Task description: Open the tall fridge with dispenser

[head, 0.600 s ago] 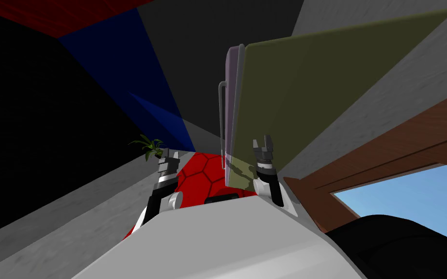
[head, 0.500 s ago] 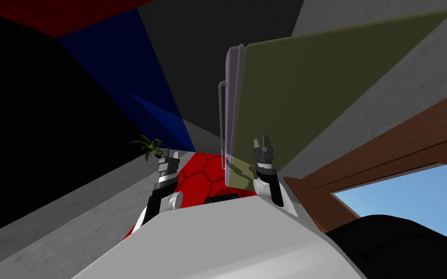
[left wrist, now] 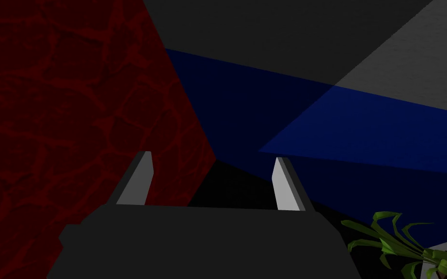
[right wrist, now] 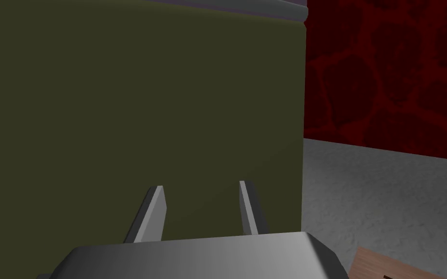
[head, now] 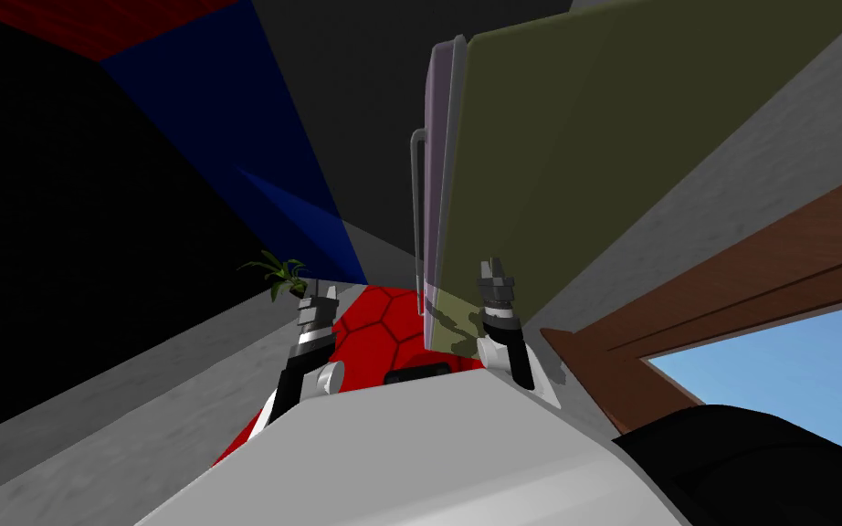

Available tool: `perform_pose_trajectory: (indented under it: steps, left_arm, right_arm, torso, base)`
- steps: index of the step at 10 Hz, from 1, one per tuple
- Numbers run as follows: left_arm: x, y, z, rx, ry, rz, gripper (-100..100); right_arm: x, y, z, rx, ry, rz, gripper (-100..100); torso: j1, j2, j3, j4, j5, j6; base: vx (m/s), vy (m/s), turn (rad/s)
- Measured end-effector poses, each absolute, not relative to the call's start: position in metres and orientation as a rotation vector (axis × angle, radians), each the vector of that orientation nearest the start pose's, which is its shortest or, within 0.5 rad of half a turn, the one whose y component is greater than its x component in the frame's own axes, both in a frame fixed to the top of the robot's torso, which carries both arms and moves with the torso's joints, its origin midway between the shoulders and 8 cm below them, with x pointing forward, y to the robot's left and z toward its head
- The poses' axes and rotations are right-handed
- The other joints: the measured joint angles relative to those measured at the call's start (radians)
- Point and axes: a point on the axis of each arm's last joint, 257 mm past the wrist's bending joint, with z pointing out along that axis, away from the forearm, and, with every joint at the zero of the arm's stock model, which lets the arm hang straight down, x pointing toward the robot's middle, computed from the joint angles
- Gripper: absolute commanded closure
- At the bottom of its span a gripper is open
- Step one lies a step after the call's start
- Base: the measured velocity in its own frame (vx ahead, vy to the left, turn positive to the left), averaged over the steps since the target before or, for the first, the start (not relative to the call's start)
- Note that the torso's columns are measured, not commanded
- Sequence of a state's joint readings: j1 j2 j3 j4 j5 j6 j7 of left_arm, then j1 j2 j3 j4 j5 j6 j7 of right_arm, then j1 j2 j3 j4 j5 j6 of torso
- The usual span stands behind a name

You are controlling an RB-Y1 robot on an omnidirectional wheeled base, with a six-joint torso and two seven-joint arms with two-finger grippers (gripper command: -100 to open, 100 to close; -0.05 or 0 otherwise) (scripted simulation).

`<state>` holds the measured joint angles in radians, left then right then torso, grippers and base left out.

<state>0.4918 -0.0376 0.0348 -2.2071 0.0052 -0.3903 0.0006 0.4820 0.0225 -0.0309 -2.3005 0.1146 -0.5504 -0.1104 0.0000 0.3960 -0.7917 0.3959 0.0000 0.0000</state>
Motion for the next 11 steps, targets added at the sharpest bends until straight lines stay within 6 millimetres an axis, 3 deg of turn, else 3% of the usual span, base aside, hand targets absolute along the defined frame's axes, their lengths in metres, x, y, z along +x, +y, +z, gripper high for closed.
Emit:
perform_pose_trajectory:
  steps: [3,4,6,11]
  left_arm:
    - [0.371,0.302,-0.028,-0.829,0.690,-1.231,0]
    - [0.371,0.302,-0.028,-0.829,0.690,-1.231,0]
    - [0.371,0.302,-0.029,-0.830,0.690,-1.231,0]
    - [0.371,0.302,-0.029,-0.830,0.690,-1.231,0]
  right_arm:
    - [0.333,-0.272,0.047,0.568,0.579,1.328,0]
    - [0.333,-0.272,0.047,0.568,0.579,1.328,-100]
    - [0.334,-0.266,0.045,0.517,0.644,1.301,-100]
    - [0.334,-0.261,0.035,0.353,0.838,1.147,-100]
  torso:
    - [0.000,0.222,-0.443,0.221,0.000,0.000]
    - [0.000,0.295,-0.590,0.295,0.000,0.000]
    - [0.001,0.338,-0.679,0.338,0.000,0.000]
    - [-0.001,0.342,-0.684,0.342,0.000,0.000]
  base:
    - [0.000,0.000,0.000]
    - [0.016,0.013,-0.012]
    - [0.023,0.038,-0.025]
    - [0.035,0.062,-0.038]
